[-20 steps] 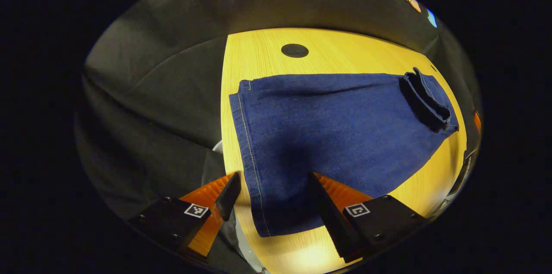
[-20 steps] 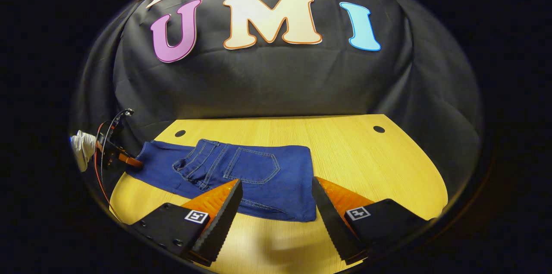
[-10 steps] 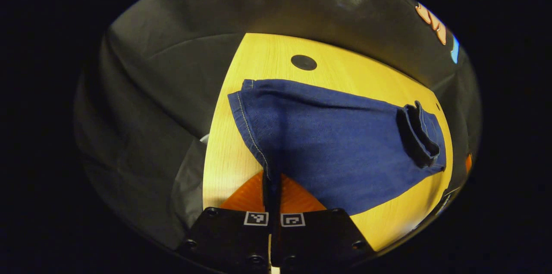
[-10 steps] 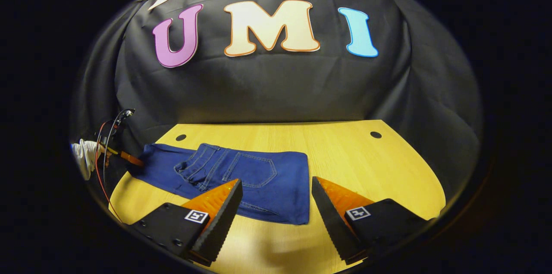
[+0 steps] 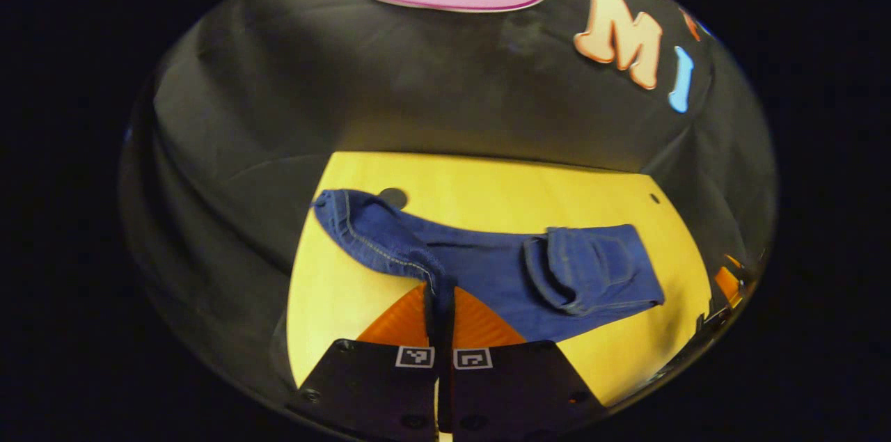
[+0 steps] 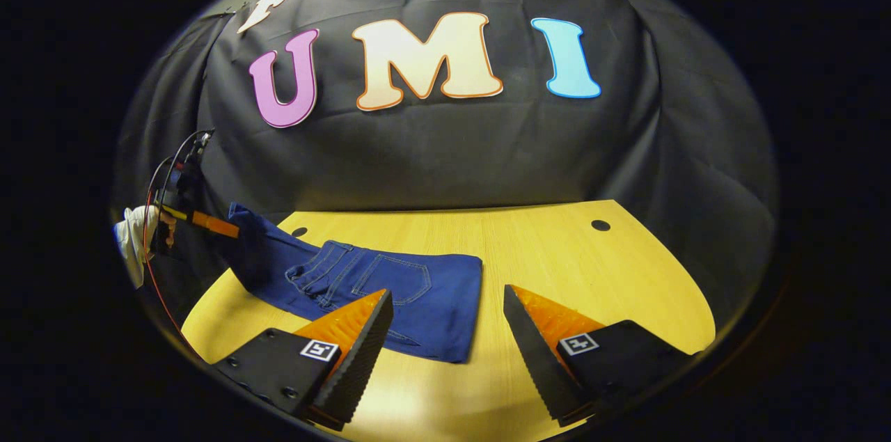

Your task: Grasp the waist and the cuffs of the jeans and fold them to make the two legs overlap; first hold the waist and fold one-third of the jeans toward the cuffs, then hold the cuffs and fold the remaining one-third in the same direction to finish folding.

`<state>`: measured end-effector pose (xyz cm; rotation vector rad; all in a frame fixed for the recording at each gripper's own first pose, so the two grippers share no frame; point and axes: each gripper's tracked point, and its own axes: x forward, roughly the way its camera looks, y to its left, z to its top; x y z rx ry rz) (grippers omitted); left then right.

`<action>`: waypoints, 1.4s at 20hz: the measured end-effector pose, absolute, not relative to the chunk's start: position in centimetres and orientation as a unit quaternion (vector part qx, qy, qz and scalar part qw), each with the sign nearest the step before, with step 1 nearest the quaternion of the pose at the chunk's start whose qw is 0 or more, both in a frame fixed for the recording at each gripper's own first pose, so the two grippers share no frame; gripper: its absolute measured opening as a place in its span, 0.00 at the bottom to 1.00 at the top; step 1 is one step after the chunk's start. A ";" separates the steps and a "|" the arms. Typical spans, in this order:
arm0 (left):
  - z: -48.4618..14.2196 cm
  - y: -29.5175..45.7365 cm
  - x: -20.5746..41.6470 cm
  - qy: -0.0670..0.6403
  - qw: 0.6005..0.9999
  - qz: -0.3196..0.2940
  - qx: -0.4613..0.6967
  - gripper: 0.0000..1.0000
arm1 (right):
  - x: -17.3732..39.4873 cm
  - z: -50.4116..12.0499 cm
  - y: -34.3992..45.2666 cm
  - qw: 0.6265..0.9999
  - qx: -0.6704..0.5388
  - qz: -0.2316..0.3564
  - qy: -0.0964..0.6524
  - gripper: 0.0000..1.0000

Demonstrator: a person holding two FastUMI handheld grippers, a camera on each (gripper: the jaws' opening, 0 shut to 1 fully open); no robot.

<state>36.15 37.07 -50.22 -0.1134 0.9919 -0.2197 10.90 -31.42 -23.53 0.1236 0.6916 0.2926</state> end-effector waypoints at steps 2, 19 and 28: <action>-48.3 33.4 36.8 0.463 0.877 -0.120 -0.049 0.00 | 10.8 -22.8 -33.1 0.930 0.066 0.145 0.331 0.99; -55.7 2.3 32.9 0.485 0.847 -0.211 0.049 0.40 | 11.2 -23.2 -50.2 0.934 0.096 0.113 0.327 0.98; -36.2 6.6 30.8 0.234 0.964 -0.119 0.039 0.95 | 16.7 -9.6 -41.7 0.957 0.145 0.192 0.164 0.98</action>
